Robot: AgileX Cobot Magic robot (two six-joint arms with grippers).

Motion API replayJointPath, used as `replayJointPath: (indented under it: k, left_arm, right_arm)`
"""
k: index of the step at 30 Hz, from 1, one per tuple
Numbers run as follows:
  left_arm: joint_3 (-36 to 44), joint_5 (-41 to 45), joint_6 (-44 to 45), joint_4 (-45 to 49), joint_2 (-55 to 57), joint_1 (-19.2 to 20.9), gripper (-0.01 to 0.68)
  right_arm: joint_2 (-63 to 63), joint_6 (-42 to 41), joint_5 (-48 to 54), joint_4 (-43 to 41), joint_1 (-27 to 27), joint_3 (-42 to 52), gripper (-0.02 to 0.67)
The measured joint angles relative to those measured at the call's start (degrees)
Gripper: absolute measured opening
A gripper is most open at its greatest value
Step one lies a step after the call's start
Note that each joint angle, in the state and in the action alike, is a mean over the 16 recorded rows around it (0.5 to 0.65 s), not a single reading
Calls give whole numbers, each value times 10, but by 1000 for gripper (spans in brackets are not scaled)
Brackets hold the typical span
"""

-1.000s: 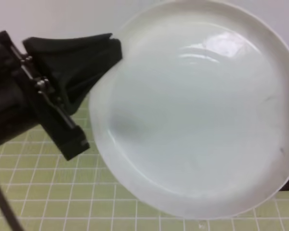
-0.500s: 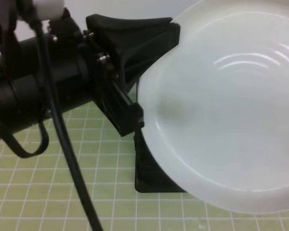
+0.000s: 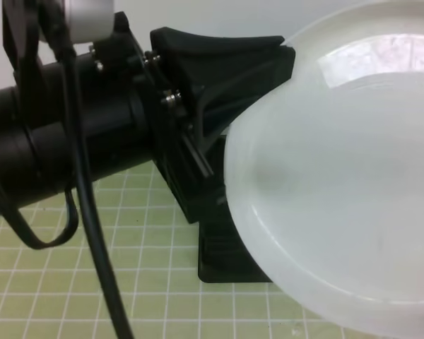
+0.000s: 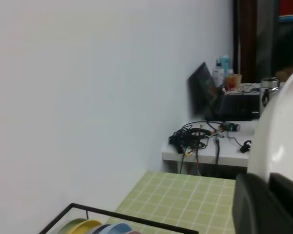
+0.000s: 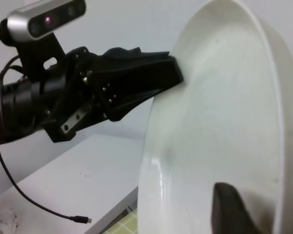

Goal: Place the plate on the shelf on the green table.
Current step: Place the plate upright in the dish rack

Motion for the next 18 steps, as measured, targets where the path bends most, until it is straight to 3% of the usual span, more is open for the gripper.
replayJointPath:
  k: [7,12,18]
  left_arm:
    - [0,32,2,0,0,0,9]
    - [-1,54,4,-1,0,0,29]
    - [-2,74,-4,-1,0,0,148]
  right_arm:
    - [0,1,-4,-4,0,0,144]
    - [0,-2,-4,-6,0,0,104]
    - [0,-25,-8,6,0,0,96]
